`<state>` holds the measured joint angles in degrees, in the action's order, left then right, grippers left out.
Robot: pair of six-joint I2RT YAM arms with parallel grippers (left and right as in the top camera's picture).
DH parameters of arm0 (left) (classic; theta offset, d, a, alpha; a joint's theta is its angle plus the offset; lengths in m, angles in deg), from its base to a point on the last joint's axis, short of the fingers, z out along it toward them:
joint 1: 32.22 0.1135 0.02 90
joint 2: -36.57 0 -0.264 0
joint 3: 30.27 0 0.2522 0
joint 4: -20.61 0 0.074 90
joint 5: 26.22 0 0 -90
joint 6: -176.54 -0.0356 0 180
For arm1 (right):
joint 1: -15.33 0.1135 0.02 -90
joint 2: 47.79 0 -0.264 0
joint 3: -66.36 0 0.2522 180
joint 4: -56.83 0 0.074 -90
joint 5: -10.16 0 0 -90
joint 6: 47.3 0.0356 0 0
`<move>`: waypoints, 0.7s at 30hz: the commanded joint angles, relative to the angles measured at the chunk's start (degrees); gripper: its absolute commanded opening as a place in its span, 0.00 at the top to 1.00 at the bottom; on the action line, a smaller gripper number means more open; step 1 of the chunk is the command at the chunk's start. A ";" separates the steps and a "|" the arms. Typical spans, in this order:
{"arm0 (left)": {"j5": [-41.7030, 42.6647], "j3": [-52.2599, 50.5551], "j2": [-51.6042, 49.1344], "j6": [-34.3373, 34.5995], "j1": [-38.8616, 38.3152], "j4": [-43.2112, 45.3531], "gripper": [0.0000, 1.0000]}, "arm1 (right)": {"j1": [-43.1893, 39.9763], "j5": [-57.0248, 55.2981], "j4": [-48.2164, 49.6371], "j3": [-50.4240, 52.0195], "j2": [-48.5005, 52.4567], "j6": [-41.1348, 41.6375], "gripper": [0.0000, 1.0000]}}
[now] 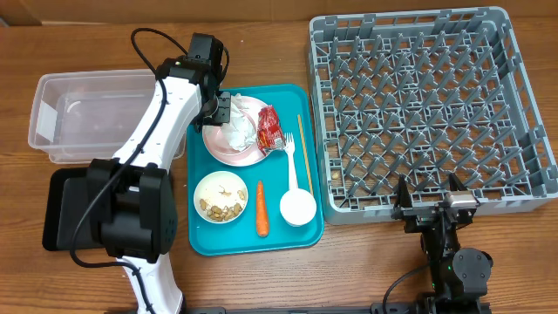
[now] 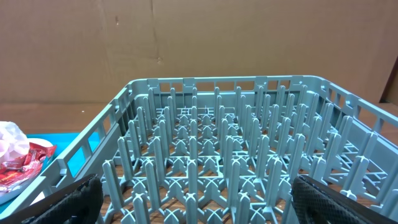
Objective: Sort waste into correct bins and load items into the dishwasher
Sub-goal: 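Close the left gripper on the crumpled white tissue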
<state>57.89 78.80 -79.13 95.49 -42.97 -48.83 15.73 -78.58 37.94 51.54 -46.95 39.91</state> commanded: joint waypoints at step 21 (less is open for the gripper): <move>-0.48 -0.42 -0.81 0.31 0.33 1.16 0.54 | -0.20 0.15 0.42 0.61 -0.61 -0.09 0.00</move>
<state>57.91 78.73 -79.13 95.62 -42.94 -47.98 15.73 -78.56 37.94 51.54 -46.95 39.89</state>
